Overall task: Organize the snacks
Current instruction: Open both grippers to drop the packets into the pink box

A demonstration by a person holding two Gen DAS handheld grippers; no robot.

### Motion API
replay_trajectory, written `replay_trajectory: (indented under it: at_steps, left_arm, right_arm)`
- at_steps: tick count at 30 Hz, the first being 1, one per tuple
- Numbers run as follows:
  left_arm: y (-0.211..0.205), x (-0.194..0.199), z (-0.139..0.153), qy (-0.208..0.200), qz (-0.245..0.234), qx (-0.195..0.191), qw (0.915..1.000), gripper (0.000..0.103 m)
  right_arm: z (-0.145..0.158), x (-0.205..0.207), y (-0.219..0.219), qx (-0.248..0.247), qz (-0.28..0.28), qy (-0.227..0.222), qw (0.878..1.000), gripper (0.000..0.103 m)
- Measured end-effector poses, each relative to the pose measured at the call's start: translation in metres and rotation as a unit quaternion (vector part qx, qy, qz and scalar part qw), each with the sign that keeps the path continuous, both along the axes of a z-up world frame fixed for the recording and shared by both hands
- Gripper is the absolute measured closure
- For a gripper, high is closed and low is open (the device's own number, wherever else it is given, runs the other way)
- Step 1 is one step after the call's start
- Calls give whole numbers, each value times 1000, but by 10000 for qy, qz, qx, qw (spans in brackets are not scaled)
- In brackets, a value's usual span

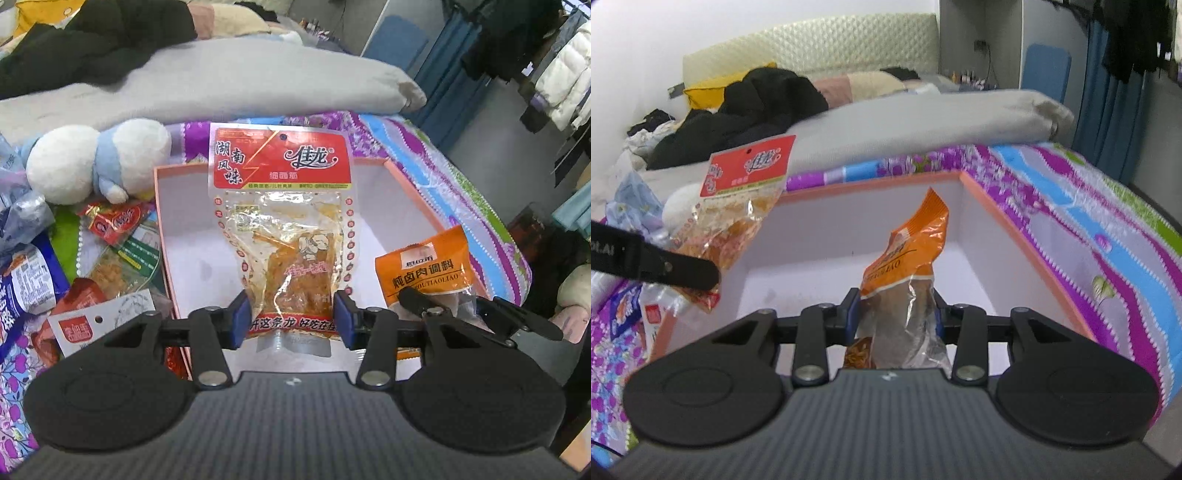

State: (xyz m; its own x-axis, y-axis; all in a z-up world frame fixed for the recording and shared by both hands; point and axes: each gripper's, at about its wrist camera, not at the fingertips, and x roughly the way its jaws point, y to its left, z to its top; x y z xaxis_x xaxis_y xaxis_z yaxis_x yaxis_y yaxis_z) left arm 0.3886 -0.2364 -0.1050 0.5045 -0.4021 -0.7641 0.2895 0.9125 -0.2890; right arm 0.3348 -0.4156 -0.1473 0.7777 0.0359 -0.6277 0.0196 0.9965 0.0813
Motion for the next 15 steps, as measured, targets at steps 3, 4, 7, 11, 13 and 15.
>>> replay_trajectory:
  at_steps: [3,4,7,11,13,15]
  left_arm:
    - [1,-9,6,-214,64,155,9996,27]
    - [1,-12,7,-260,80,214,9994,23]
    - [6,-17,14,-317,142,172,9992,22]
    - [15,-27,29,-463,224,80,9986,22]
    - [20,-35,41,-578,250,32,9980,22]
    - [27,-42,53,-655,305,11,9974,22]
  right_arm:
    - [-4,1,-4,56,-47,59,10000,50]
    - [-5,1,-5,96,-65,50,9999,37]
    - [-1,-5,-8,213,-125,-48,9997,29]
    - [10,-13,-10,283,-156,-190,9993,29]
    - [20,-17,-9,311,-126,-323,9989,29]
    - [31,-20,-8,323,-116,-467,9983,29]
